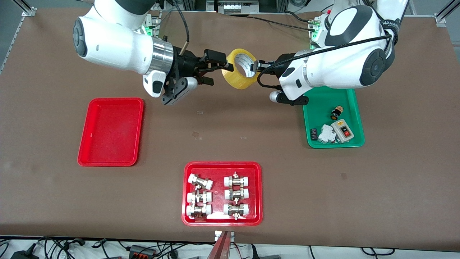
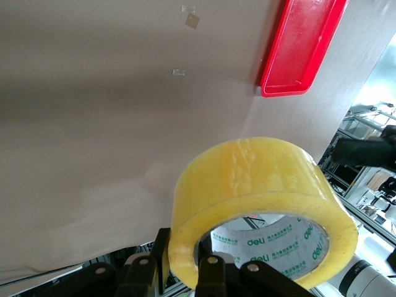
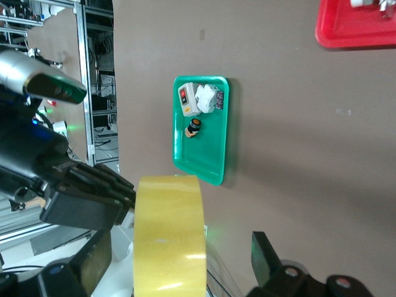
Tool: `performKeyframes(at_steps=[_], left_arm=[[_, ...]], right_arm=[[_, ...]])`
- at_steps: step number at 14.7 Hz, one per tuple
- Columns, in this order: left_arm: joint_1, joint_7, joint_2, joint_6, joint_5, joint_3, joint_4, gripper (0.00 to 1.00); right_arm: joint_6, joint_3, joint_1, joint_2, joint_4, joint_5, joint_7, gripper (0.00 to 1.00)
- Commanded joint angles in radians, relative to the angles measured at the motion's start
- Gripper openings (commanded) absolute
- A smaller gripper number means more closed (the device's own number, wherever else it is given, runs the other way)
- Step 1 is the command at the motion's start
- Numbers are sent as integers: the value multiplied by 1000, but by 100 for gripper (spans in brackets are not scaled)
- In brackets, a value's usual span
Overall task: Left arm passes tape to right arm into tray
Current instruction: 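Bring the right gripper to the tape held by the left gripper, then close the right gripper on the tape and open the left gripper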
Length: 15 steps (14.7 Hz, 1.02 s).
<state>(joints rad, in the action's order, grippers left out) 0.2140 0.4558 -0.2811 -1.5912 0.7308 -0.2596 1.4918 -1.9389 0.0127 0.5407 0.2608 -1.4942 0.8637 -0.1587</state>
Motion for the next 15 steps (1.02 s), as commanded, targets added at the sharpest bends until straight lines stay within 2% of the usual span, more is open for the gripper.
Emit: performKeyframes(at_steps=[1, 6, 15], left_arm=[[-4, 0, -4, 10, 13, 0, -25, 5], [-4, -2, -4, 11, 13, 0, -24, 5], [-5, -2, -4, 14, 12, 0, -25, 5]], right_arm=[[6, -10, 22, 12, 19, 5, -10, 100], [3, -10, 30, 21, 19, -29, -12, 100], [6, -10, 39, 21, 17, -23, -13, 100]])
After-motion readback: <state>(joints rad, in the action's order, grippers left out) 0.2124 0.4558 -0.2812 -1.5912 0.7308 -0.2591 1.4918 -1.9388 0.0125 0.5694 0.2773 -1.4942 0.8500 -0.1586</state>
